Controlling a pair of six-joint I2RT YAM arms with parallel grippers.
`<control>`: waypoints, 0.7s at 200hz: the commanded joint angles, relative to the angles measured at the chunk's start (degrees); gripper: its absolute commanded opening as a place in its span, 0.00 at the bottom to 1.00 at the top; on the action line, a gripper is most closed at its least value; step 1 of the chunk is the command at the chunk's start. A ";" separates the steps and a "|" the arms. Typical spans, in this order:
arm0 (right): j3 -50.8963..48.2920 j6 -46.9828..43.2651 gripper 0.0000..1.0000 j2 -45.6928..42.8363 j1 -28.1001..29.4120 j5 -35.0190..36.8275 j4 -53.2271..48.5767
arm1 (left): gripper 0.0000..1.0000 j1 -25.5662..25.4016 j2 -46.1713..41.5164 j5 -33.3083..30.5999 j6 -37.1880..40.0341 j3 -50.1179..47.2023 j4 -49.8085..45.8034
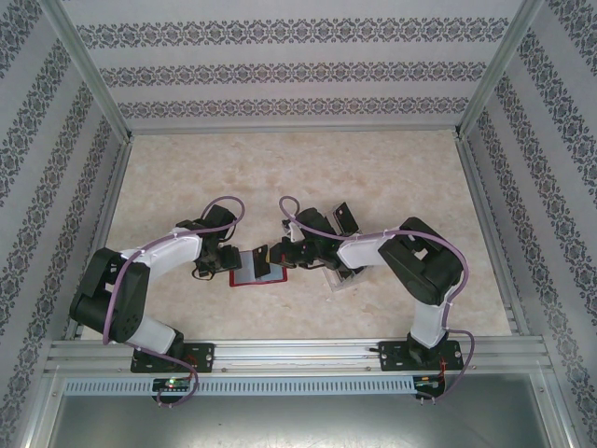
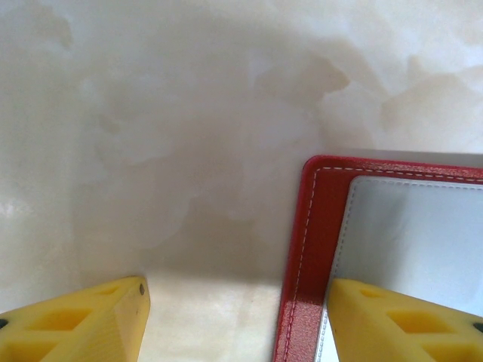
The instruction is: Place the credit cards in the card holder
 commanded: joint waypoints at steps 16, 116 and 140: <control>-1.20 1.46 0.00 -0.09 0.47 -0.42 1.74 | 0.65 -0.54 0.58 -0.70 0.78 -1.01 0.98; -1.89 2.90 0.00 2.01 0.62 0.77 2.48 | 0.64 -0.54 1.04 -0.41 0.75 -1.36 1.64; -0.92 3.15 0.00 2.68 0.62 0.99 2.51 | 0.64 -0.62 1.23 -0.32 0.85 -1.48 1.68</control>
